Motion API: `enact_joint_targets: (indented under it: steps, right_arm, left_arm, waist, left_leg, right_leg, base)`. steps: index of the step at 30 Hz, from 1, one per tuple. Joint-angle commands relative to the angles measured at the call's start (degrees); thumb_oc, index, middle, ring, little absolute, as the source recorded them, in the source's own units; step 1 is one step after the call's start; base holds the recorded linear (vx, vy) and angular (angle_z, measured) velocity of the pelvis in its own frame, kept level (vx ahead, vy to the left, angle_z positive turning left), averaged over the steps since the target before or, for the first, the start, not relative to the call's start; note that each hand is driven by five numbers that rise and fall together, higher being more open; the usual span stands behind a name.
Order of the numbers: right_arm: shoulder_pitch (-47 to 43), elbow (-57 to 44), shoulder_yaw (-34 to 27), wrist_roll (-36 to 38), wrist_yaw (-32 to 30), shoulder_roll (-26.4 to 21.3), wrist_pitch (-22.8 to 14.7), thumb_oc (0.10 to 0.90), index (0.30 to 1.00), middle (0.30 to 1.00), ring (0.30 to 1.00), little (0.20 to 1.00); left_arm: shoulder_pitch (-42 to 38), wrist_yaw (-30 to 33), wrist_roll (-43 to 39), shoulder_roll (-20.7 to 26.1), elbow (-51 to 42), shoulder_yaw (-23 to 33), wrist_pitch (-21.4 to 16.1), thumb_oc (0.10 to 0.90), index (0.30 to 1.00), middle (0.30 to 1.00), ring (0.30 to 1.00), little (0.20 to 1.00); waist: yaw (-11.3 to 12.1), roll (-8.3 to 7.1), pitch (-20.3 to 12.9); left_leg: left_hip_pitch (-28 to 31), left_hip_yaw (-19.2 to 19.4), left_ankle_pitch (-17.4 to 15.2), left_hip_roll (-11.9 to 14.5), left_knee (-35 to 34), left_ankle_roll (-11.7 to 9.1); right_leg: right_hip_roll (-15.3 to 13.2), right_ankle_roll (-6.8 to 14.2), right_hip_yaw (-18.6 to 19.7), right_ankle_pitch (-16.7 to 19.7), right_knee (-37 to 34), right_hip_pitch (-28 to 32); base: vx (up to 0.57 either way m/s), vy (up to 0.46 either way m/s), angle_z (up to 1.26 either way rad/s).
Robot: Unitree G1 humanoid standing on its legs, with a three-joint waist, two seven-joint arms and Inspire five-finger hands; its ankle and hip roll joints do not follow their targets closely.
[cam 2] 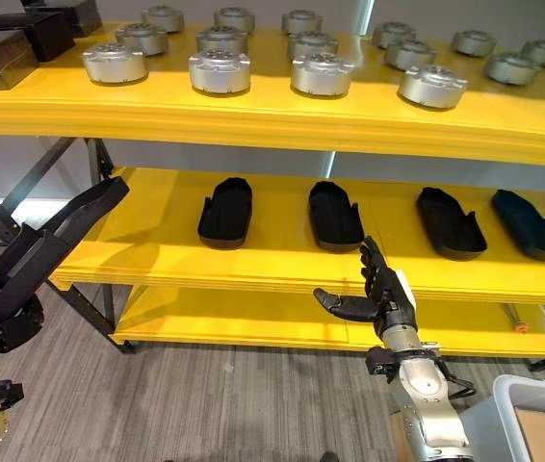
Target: Move parts from the plastic box to the shelf.
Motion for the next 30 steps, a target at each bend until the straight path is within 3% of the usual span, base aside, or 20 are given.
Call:
enact_joint_targets:
  steps: [1, 8, 13, 15, 18, 19, 20, 21, 23, 24, 25, 26, 30]
  right_arm:
    - [-7.52, -9.38, -3.34, -1.33, 0.54, -1.60, -4.73, 0.900, 1.000, 1.000, 1.000, 1.000]
    - [-5.22, -9.10, -4.74, -1.65, 1.83, -1.73, -5.74, 0.900, 1.000, 1.000, 1.000, 1.000]
    - [-3.15, -9.68, -5.79, -5.53, 2.60, -0.88, -6.71, 0.900, 1.000, 1.000, 1.000, 1.000]
    - [-2.18, -9.91, -5.82, -7.43, 0.09, -0.78, -5.94, 0.900, 1.000, 1.000, 1.000, 1.000]
    - [-1.35, -9.32, -6.91, -3.75, -4.38, -0.53, -4.13, 0.900, 1.000, 1.000, 1.000, 1.000]
    - [-0.03, -8.48, -8.40, -2.52, -5.66, 0.26, -5.34, 0.900, 1.000, 1.000, 1.000, 1.000]
    - [3.16, -8.60, -10.57, -2.57, -3.91, 1.46, -7.75, 0.900, 1.000, 1.000, 1.000, 1.000]
    - [3.83, -8.80, -11.03, -2.43, -3.17, 1.45, -7.92, 0.900, 1.000, 1.000, 1.000, 1.000]
    - [6.46, -9.41, -14.11, -0.46, 0.78, -0.42, -6.53, 0.900, 1.000, 1.000, 1.000, 1.000]
    - [7.42, -8.74, -15.81, 1.34, -0.09, -2.19, -6.63, 0.900, 1.000, 1.000, 1.000, 1.000]
    - [7.49, -8.70, -15.82, 1.40, -0.09, -2.30, -6.68, 0.900, 1.000, 1.000, 1.000, 1.000]
    - [8.03, -8.74, -16.72, 3.25, -1.53, -2.83, -7.15, 0.900, 1.000, 1.000, 1.000, 1.000]
    - [7.61, -9.35, -16.29, 2.22, -2.84, -2.41, -7.80, 0.900, 1.000, 1.000, 1.000, 1.000]
  left_arm:
    - [-9.41, 6.44, -1.08, 3.54, -4.13, 6.89, -3.00, 0.400, 0.300, 0.300, 0.300, 0.300]
    - [-11.77, 4.34, -2.05, 5.28, -3.90, 7.16, -3.44, 0.400, 0.300, 0.300, 0.300, 0.300]
    - [-14.06, 2.85, -3.11, 6.93, -3.05, 5.46, -5.34, 0.400, 0.300, 0.300, 0.300, 0.300]
    - [-15.18, 1.51, -4.09, 7.71, -2.41, 4.46, -5.72, 0.400, 0.300, 0.300, 0.300, 0.300]
    - [-16.48, 1.80, -4.16, 8.35, -3.43, 3.32, -6.52, 0.400, 0.300, 0.300, 0.300, 0.300]
    - [-17.55, 1.67, -3.51, 7.89, -5.01, 2.56, -5.95, 0.400, 0.300, 0.300, 0.300, 0.300]
    - [-18.47, 1.68, -2.14, 6.58, -6.65, 1.47, -5.42, 0.400, 0.300, 0.300, 0.300, 0.300]
    - [-18.21, 1.70, -2.04, 6.32, -7.01, 1.57, -5.45, 0.400, 0.300, 0.300, 0.300, 0.300]
    - [-15.48, 1.24, -2.46, 4.60, -9.66, 2.57, -5.48, 0.400, 0.300, 0.300, 0.300, 0.300]
    - [-14.12, 0.71, -2.86, 2.94, -11.11, 2.56, -4.79, 0.400, 0.300, 0.300, 0.300, 0.300]
    - [-14.01, 0.67, -2.84, 2.82, -11.24, 2.55, -4.74, 0.400, 0.300, 0.300, 0.300, 0.300]
    - [-12.89, 0.75, -3.16, 1.18, -12.05, 2.51, -4.80, 0.400, 0.300, 0.300, 0.300, 0.300]
    - [-10.73, -0.04, -2.33, -0.80, -12.17, 2.82, -4.51, 0.400, 0.300, 0.300, 0.300, 0.300]
  waist:
    - [2.12, 1.21, 0.03]
    - [0.66, 1.04, 0.04]
    - [-0.33, 0.55, 0.09]
    - [-0.81, 0.47, 0.20]
    - [-1.86, 0.30, 0.44]
    - [-3.42, 0.19, 0.53]
    - [-6.61, -0.25, 0.87]
    - [-7.03, -0.18, 0.85]
    - [-8.30, -0.07, 0.53]
    - [-8.25, -0.66, -0.07]
    - [-8.26, -0.56, -0.14]
    - [-8.23, -1.02, -0.76]
    - [-7.86, -0.98, -1.62]
  left_leg:
    - [0.19, 2.11, -5.96, -2.37, 5.28, 4.25]
    - [-0.16, 1.99, -8.84, -4.23, 7.67, 5.16]
    - [-0.28, 1.47, -11.17, -7.51, 8.01, 6.71]
    - [-0.49, 0.79, -11.64, -8.97, 7.62, 7.57]
    - [-0.75, -1.14, -12.01, -10.70, 6.56, 8.70]
    - [-1.08, -2.85, -12.05, -11.51, 5.50, 9.48]
    - [-1.38, -3.28, -10.80, -12.35, 3.89, 10.60]
    - [-1.13, -3.31, -10.55, -12.34, 3.40, 10.56]
    - [0.34, -3.17, -8.68, -12.56, 0.29, 10.03]
    - [0.26, -4.82, -8.91, -13.65, -0.34, 10.23]
    - [0.28, -4.84, -8.94, -13.61, -0.33, 10.20]
    - [-0.28, -6.91, -9.16, -14.85, -0.43, 10.44]
    - [-0.90, -8.20, -9.11, -16.09, -0.43, 10.76]
  right_leg:
    - [-1.37, 2.72, -6.72, -3.68, 3.02, 2.28]
    - [-3.06, 4.11, -4.83, -0.23, 1.16, 1.33]
    - [-5.76, 6.04, -3.20, 5.46, -1.98, 0.56]
    - [-5.87, 6.05, -1.87, 6.20, -1.85, -0.04]
    - [-5.18, 6.05, 1.51, 6.05, -0.68, -0.91]
    - [-4.23, 6.01, 5.91, 4.84, 0.67, -2.10]
    - [-0.83, 5.03, 12.14, 2.14, 2.57, -4.78]
    - [0.51, 4.80, 12.79, 0.79, 2.72, -4.92]
    - [8.52, 2.73, 13.09, -5.49, 2.69, -4.61]
    - [12.43, 0.68, 14.15, -7.01, 0.95, -3.32]
    - [12.50, 0.63, 14.11, -6.93, 0.71, -3.18]
    - [14.68, -0.57, 16.81, -6.89, -2.13, -1.97]
    - [15.14, -1.25, 20.06, -5.83, -5.37, -0.89]
  base:
    - [-0.04, 0.126, -0.12]
    - [-0.03, 0.164, -0.10]
    - [0.02, 0.223, 0.02]
    - [0.04, 0.200, 0.03]
    - [0.03, 0.145, 0.08]
    - [0.00, 0.259, 0.36]
    - [0.01, 0.253, 0.59]
    - [0.06, 0.256, 0.60]
    - [0.15, 0.172, 0.28]
    - [0.13, 0.078, 0.03]
    - [0.15, -0.001, 0.05]
    - [0.09, -0.024, 0.00]
    - [0.07, -0.035, 0.09]
